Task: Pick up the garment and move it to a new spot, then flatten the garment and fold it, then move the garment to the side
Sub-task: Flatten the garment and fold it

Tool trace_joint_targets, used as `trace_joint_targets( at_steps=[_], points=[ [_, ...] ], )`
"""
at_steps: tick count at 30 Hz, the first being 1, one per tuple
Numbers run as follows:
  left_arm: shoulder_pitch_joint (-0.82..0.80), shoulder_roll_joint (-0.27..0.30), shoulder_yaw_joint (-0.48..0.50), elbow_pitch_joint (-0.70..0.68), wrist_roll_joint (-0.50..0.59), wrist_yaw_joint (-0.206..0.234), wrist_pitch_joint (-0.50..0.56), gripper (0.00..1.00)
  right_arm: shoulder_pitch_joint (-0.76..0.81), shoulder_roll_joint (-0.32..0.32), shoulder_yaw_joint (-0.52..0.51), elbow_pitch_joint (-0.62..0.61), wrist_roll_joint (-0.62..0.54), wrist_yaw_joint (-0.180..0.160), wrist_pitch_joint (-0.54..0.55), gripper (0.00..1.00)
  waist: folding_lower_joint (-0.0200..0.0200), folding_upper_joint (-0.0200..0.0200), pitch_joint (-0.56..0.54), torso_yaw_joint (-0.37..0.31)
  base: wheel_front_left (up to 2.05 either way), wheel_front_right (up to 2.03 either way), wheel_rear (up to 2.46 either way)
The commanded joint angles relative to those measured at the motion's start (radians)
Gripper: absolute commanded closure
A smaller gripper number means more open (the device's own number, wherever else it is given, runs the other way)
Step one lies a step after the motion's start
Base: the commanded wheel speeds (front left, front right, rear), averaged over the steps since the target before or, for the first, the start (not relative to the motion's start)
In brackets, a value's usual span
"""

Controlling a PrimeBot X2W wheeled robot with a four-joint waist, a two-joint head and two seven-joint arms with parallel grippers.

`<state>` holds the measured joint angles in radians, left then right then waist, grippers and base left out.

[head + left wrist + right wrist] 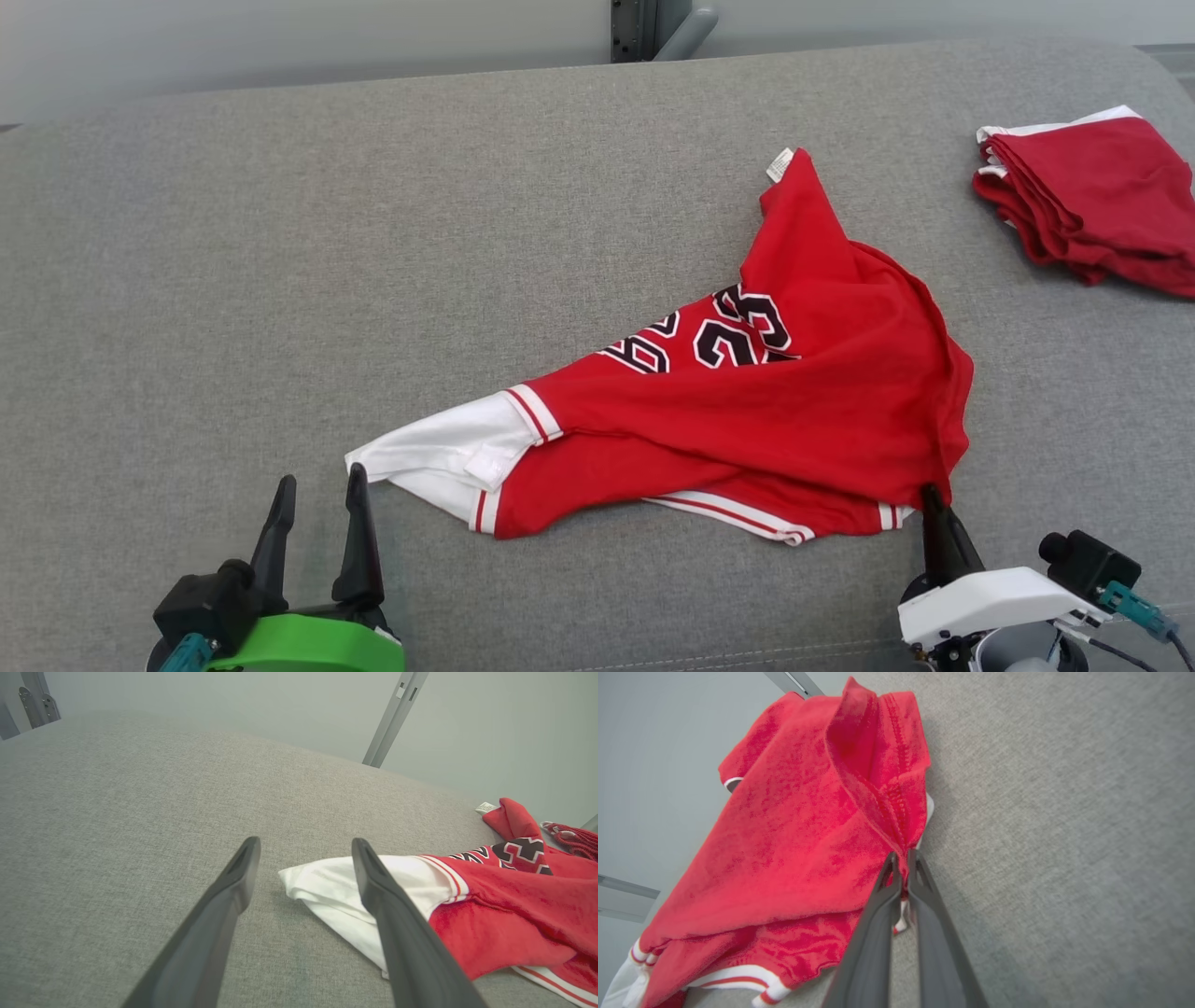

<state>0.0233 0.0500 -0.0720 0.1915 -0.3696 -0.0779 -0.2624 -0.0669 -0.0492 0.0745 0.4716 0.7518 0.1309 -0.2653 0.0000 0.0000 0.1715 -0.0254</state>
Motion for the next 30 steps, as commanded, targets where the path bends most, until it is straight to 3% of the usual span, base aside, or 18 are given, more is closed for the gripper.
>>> trace_joint_targets(
  at_steps=[1, 10, 24, 30],
  points=[
    [-0.017, 0.001, -0.006, 0.001, -0.017, -0.004, -0.002, 0.0, 0.008, -0.002, -0.01, -0.029, -0.004, -0.001, 0.001, 1.0, 0.0, 0.0, 0.0, -0.005, 0.0, 0.0, 0.0],
    [-0.022, 0.002, -0.079, 0.079, -0.121, -0.018, 0.017, 0.0, 0.035, -0.002, -0.047, -0.167, -0.059, -0.001, 0.001, 1.0, 0.0, 0.0, -0.008, -0.015, 0.0, 0.0, 0.0],
    [-0.121, 0.002, -0.101, 0.206, -0.427, 0.014, 0.071, 0.0, 0.033, -0.002, -0.03, -0.162, -0.096, -0.001, 0.001, 1.0, 0.0, 0.0, -0.019, -0.012, 0.0, 0.0, 0.0],
    [-0.169, 0.002, -0.099, 0.292, -0.487, 0.029, 0.082, 0.0, 0.027, -0.002, -0.017, -0.155, -0.098, -0.001, 0.001, 1.0, 0.0, 0.0, -0.025, -0.021, 0.0, 0.0, 0.0]
  ],
)
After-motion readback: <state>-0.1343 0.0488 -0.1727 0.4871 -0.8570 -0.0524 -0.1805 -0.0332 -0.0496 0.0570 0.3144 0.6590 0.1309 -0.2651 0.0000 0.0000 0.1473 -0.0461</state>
